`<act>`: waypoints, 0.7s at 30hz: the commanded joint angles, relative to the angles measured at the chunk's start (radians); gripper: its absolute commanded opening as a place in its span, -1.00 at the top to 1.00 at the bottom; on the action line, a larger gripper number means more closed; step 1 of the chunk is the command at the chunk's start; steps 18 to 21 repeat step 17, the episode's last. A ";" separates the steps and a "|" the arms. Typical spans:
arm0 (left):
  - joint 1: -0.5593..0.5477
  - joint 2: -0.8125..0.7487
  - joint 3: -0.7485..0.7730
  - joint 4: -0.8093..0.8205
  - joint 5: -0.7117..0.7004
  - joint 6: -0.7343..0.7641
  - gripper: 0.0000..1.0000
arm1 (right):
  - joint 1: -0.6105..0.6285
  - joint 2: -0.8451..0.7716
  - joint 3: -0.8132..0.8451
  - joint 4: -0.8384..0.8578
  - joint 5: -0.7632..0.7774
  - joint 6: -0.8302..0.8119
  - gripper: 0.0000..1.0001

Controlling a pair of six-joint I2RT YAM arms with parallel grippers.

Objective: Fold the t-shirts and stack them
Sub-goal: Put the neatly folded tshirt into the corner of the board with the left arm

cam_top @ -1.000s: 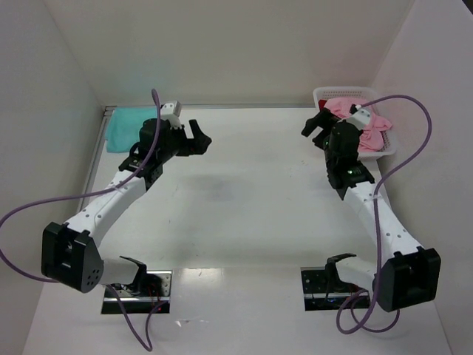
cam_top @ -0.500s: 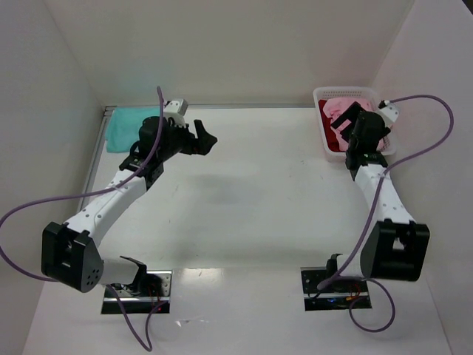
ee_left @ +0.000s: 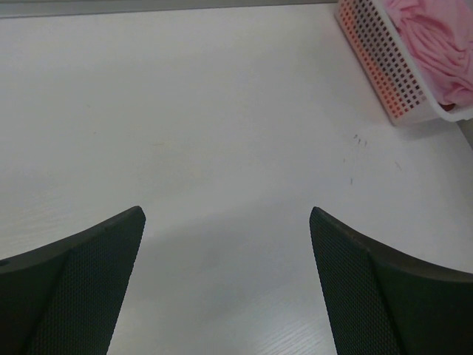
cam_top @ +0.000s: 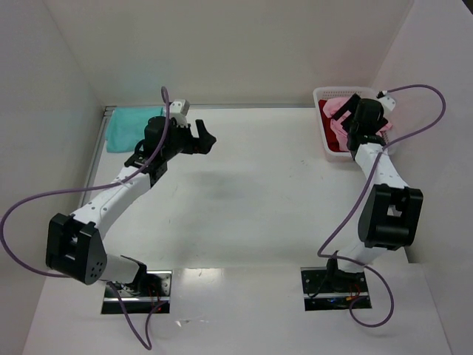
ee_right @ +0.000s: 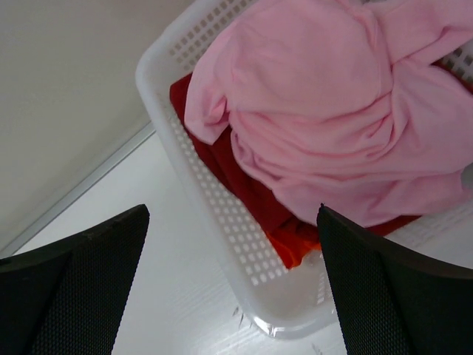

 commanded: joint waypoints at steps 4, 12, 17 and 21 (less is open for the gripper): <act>-0.004 0.042 0.011 0.035 -0.036 0.020 -1.00 | -0.004 -0.174 -0.155 0.141 -0.157 0.032 -1.00; -0.004 0.060 0.030 0.009 -0.104 0.020 -1.00 | -0.004 -0.237 -0.188 0.133 -0.216 0.002 -1.00; 0.005 0.013 0.008 0.027 -0.104 0.020 -1.00 | -0.004 -0.237 -0.199 0.133 -0.225 -0.009 -1.00; 0.005 0.013 0.008 0.027 -0.104 0.020 -1.00 | -0.004 -0.237 -0.199 0.133 -0.225 -0.009 -1.00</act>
